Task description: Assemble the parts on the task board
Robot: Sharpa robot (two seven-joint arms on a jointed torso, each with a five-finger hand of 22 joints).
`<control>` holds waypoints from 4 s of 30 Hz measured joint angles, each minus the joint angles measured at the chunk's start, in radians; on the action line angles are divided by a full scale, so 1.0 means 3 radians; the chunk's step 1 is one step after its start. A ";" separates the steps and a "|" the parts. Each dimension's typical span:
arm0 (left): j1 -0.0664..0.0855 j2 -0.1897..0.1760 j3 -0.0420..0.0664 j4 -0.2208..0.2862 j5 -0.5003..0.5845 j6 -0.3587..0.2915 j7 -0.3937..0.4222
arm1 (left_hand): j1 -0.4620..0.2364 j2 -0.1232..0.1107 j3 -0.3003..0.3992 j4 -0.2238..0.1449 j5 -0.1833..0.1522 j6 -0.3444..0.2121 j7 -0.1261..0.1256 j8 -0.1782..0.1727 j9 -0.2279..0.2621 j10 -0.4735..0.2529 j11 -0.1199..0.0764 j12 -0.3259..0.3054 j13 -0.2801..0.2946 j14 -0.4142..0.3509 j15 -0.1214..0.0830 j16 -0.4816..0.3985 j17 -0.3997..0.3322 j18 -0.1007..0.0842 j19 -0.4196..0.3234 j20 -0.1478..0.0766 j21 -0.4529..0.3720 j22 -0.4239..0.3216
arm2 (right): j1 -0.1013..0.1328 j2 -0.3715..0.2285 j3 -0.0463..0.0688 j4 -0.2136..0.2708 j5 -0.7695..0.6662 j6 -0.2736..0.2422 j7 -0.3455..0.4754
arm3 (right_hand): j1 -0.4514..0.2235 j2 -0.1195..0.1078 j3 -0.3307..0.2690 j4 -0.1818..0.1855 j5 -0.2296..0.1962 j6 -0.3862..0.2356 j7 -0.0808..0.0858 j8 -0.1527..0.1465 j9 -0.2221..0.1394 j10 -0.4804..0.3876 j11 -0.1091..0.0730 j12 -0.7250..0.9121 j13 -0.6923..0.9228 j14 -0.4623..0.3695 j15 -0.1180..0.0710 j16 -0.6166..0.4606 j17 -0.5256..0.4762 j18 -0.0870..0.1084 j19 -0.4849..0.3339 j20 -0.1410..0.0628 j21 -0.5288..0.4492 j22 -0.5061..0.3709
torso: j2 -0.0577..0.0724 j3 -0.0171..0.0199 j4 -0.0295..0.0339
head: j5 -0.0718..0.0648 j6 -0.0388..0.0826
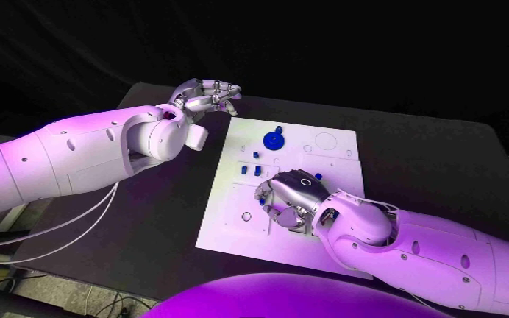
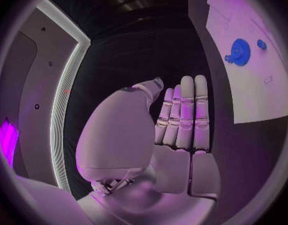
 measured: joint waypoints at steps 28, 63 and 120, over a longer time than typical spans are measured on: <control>-0.0001 -0.0021 0.0000 -0.0014 0.0000 0.0053 -0.0032 | 0.0000 0.0000 -0.0010 0.0010 0.0000 0.0000 0.0000 0.0000 0.0000 0.0000 0.0000 0.0000 -0.0002 0.0000 0.0000 0.0000 0.0000 0.0000 0.0000 0.0000 -0.0013 -0.0002 | 0.0579 -0.1008 0.0085 0.0421 0.0614 -0.0012 -0.0016 | -0.0083 -0.0107 -0.0223 0.0092 0.0090 -0.0109 0.0004 -0.0117 -0.0027 -0.0112 0.0004 0.0156 -0.0052 -0.0012 0.0012 -0.0015 -0.0017 0.0001 -0.0003 0.0005 -0.0050 -0.0001 | -0.0006 0.0001 -0.0007 | -0.0140 0.0087; -0.0001 -0.0023 -0.0001 -0.0017 -0.0002 0.0077 -0.0039 | 0.0000 0.0000 -0.0010 0.0010 0.0000 0.0000 0.0000 0.0000 0.0001 0.0000 0.0000 0.0000 -0.0002 0.0000 0.0000 -0.0013 0.0004 0.0000 0.0000 0.0000 -0.0013 -0.0012 | 0.0539 -0.0779 0.0037 0.0138 0.0593 0.0583 -0.0129 | 0.0062 0.0075 -0.0334 0.0228 -0.0025 0.0056 -0.0051 -0.0154 -0.0008 0.0116 -0.0061 0.0362 -0.0100 -0.0006 -0.0009 0.0076 0.0090 0.0001 0.0160 -0.0038 0.0187 0.0000 | 0.0000 -0.0001 -0.0001 | -0.0133 0.0074; -0.0001 0.0075 -0.0001 -0.0058 -0.0002 0.0095 -0.0060 | 0.0013 0.0014 -0.0019 0.0019 0.0000 0.0000 0.0000 0.0000 0.0001 0.0000 0.0000 0.0000 -0.0004 0.0000 0.0000 -0.0013 0.0007 0.0000 0.0000 0.0000 -0.0026 -0.0018 | 0.0338 -0.0236 0.0007 0.0513 0.0670 0.0093 0.0035 | 0.0113 0.0257 -0.0086 0.0204 -0.0227 0.0329 -0.0160 0.0062 0.0070 0.0385 -0.0134 0.0383 -0.0058 0.0000 -0.0109 0.0125 0.0132 -0.0052 0.0253 -0.0108 0.0359 -0.0002 | 0.0000 -0.0004 0.0002 | -0.0039 0.0029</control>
